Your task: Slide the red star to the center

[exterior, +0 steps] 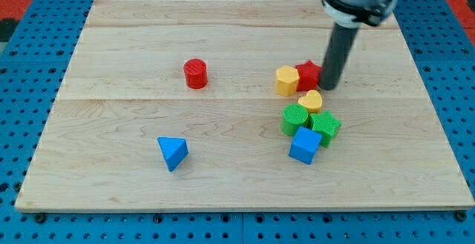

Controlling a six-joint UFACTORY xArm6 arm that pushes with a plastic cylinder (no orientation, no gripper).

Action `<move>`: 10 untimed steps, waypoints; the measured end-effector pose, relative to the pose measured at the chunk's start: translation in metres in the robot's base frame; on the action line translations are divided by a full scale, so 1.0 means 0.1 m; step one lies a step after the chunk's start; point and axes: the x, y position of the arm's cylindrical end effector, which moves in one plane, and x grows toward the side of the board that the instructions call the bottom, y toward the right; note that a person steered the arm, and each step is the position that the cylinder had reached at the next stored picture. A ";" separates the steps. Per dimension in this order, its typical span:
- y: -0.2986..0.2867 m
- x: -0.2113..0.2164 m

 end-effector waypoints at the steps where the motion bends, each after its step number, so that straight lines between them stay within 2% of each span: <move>1: -0.26 -0.29; 2: -0.47 -0.52; 3: -0.43 -0.54; 7: 0.27 -0.64; 8: 0.23 -0.60; 9: 0.02 -0.20; 10: -0.61 -0.16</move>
